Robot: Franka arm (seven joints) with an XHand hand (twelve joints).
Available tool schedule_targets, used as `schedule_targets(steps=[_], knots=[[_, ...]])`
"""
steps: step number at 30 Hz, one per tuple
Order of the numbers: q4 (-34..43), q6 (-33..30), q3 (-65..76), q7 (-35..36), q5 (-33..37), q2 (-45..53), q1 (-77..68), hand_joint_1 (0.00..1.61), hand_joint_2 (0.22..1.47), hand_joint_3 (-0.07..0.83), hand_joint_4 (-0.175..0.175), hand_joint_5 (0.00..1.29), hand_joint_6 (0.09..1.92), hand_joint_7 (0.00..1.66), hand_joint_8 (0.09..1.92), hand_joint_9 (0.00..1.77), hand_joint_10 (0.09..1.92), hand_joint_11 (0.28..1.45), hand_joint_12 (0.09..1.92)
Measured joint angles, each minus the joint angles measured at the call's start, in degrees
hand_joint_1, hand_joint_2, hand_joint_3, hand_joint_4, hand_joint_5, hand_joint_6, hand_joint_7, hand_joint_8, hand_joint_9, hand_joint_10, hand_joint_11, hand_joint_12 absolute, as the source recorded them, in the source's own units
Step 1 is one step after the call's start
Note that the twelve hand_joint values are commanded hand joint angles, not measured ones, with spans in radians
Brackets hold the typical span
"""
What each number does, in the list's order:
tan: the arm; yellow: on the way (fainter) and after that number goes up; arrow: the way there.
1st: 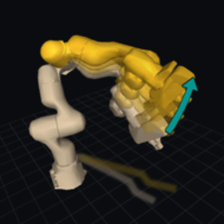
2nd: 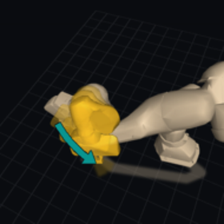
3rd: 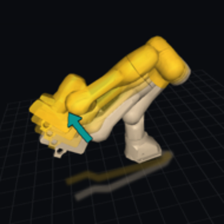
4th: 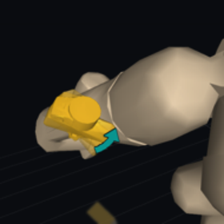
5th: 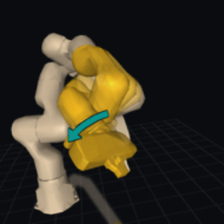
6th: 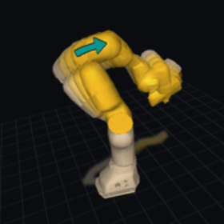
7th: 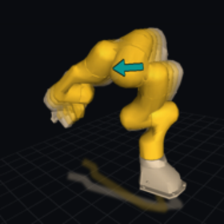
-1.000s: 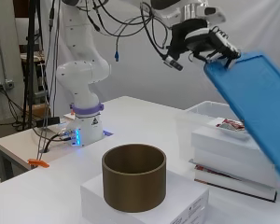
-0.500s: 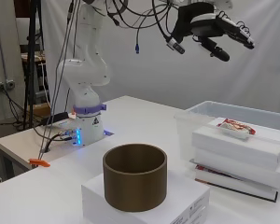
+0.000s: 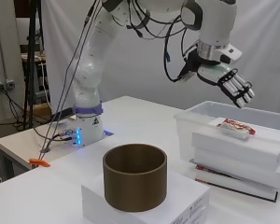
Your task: Teleoperate dual arm-hand system to remove items from a box
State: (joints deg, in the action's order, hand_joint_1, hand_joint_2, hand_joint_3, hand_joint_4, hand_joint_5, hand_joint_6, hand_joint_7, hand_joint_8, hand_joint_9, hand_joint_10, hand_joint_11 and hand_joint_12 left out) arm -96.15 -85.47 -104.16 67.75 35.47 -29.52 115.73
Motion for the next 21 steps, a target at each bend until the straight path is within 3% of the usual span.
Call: schedule_targets(steps=[8,21], knots=[[-1.4,-6.3,-2.2,-3.4,-12.3,-4.2,-6.3,0.16,0.82,-0.011,0.105,0.31,0.09,0.32,0.09,0.4,0.09,0.42,0.09],[-1.2,-8.2,-6.3,-1.4,-13.5,-10.5,-1.2,0.08,0.84,0.001,0.108,0.3,0.09,0.31,0.09,0.39,0.09,0.44,0.09]])
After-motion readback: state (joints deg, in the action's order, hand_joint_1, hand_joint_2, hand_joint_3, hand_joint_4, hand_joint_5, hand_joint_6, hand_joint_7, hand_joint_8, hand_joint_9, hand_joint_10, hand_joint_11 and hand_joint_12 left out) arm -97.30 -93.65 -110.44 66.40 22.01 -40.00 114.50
